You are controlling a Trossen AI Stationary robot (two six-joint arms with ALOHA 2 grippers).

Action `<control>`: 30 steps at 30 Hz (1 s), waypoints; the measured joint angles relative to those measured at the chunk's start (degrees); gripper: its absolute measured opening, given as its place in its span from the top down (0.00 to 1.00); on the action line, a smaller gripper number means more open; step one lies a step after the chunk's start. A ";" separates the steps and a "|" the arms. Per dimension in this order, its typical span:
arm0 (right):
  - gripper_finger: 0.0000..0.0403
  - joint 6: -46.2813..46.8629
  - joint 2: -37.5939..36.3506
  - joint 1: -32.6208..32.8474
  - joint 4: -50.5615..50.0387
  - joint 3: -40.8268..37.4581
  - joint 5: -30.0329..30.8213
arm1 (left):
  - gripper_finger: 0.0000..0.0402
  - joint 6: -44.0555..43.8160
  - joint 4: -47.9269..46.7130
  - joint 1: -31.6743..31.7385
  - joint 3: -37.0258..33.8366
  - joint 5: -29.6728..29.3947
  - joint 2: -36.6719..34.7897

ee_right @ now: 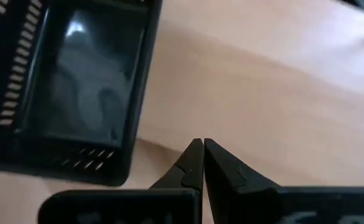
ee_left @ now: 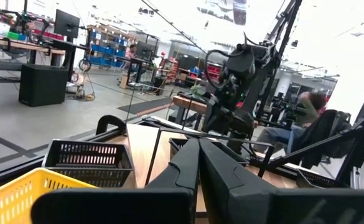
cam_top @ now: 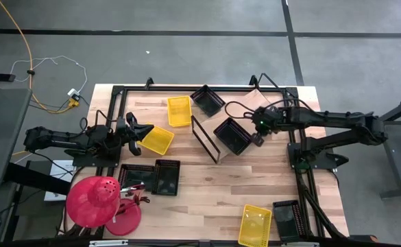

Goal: Stack baskets on shelf by color
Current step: Stack the black bin on top of the black bin on the shelf

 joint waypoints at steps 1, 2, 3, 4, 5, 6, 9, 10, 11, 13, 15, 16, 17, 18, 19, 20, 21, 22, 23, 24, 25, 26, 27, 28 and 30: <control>1.00 0.64 0.00 0.00 -0.41 -0.01 -0.84 | 1.00 0.00 0.01 -0.02 0.00 0.00 0.00; 1.00 0.99 0.00 -0.01 -0.79 -0.02 -1.45 | 1.00 -0.01 0.01 0.00 0.00 0.00 0.00; 1.00 1.12 0.00 0.00 -0.91 -0.02 -2.13 | 1.00 -0.04 0.01 -0.01 0.00 0.01 0.00; 1.00 1.27 0.00 0.00 -1.00 -0.02 -2.77 | 1.00 -0.08 0.01 -0.02 0.00 0.01 0.00; 1.00 1.88 0.00 0.00 -1.10 -0.02 -2.95 | 1.00 -0.07 0.01 0.00 0.00 0.01 0.00; 1.00 2.35 0.00 0.00 -1.14 -0.02 -2.99 | 1.00 -0.05 0.01 0.01 0.00 0.01 0.00; 1.00 2.71 0.00 0.00 -1.13 -0.02 -3.19 | 1.00 -0.06 0.02 -0.01 0.00 0.01 0.00; 1.00 3.23 0.00 0.00 -1.11 -0.04 -3.29 | 1.00 -0.04 0.02 -0.02 0.00 0.00 0.00; 1.00 3.64 -0.02 0.00 -0.85 -0.25 -3.51 | 1.00 -0.03 0.03 0.00 0.00 0.01 0.00; 1.00 4.05 -0.02 0.00 -0.21 -1.30 -4.52 | 1.00 -0.01 0.03 0.00 0.00 0.01 0.00; 1.00 4.57 -0.02 0.00 0.72 -2.99 -5.49 | 1.00 -0.01 0.03 -0.01 0.00 0.01 0.00; 1.00 4.68 -0.02 0.00 1.23 -3.83 -5.93 | 1.00 -0.01 0.03 0.01 0.00 0.01 0.00; 1.00 4.85 -0.02 0.00 1.43 -4.60 -6.14 | 1.00 -0.01 0.02 -0.01 0.00 0.01 0.00; 1.00 5.03 -0.02 0.00 1.47 -5.15 -6.28 | 1.00 -0.01 0.02 -0.01 0.00 0.01 0.00; 1.00 5.02 -0.02 0.00 1.52 -5.54 -6.26 | 1.00 -0.01 0.01 0.00 0.00 0.01 0.00; 1.00 5.02 -0.02 0.00 1.57 -5.76 -6.10 | 1.00 -0.01 0.03 0.01 0.00 0.01 0.00; 1.00 5.02 -0.02 0.00 1.91 -5.91 -5.83 | 1.00 -0.01 0.02 0.00 0.00 0.01 0.00; 1.00 4.99 -0.06 0.00 2.27 -6.01 -5.77 | 1.00 -0.01 0.03 -0.01 0.00 0.01 0.00; 1.00 4.92 -0.11 0.00 2.50 -6.03 -5.75 | 1.00 -0.01 0.03 -0.01 0.00 0.01 0.00; 1.00 4.63 -0.13 0.00 2.93 -6.03 -5.77 | 1.00 -0.01 0.03 0.01 0.00 0.01 0.00; 1.00 4.56 -0.13 0.00 3.63 -6.03 -5.85 | 1.00 -0.01 0.02 -0.01 0.00 0.01 0.00; 1.00 4.53 -0.13 0.00 4.14 -6.03 -6.07 | 1.00 -0.01 0.03 0.01 0.00 0.01 0.00; 1.00 4.24 -0.13 0.00 4.48 -6.03 -6.38 | 1.00 -0.01 0.03 0.00 0.00 0.01 0.00; 1.00 3.90 -0.13 0.00 4.87 -6.03 -6.80 | 1.00 -0.01 0.03 -0.01 0.00 0.01 0.00; 1.00 3.71 -0.13 0.00 5.56 -6.03 -7.25 | 1.00 -0.01 0.02 -0.02 0.00 0.06 0.00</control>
